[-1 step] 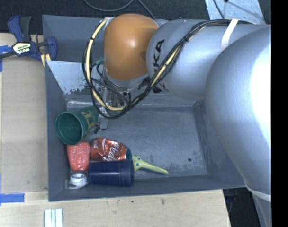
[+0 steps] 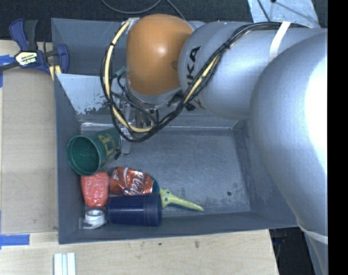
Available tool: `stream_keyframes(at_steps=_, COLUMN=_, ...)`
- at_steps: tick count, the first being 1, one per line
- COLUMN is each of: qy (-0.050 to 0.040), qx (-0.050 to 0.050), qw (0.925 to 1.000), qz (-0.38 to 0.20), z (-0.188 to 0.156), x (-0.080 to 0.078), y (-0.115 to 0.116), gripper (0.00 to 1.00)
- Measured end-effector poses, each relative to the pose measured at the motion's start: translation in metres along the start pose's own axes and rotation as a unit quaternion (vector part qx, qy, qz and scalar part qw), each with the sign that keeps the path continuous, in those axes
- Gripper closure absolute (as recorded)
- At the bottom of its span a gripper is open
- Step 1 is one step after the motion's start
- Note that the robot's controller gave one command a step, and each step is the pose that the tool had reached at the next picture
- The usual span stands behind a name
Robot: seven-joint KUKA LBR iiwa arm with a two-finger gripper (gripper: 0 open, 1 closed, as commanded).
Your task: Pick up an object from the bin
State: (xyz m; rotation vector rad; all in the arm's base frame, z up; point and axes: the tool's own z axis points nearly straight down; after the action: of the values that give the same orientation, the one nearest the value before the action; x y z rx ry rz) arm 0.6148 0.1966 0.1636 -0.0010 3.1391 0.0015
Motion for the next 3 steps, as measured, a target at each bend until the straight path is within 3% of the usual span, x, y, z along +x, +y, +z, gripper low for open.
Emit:
stream_keyframes(at_steps=1, qy=-0.0035, qx=-0.001, qw=0.9979, qz=-0.065, z=0.021, x=-0.003, y=-0.004, gripper=0.00)
stream_keyframes(at_steps=2, qy=0.0005, qx=0.001, qw=0.9758, qz=-0.219, z=0.065, x=-0.002, y=-0.001, gripper=0.00)
stream_keyframes(at_steps=3, qy=-0.0028, qx=0.000, qw=0.9951, qz=0.099, z=0.082, x=-0.008, y=-0.002, gripper=1.00)
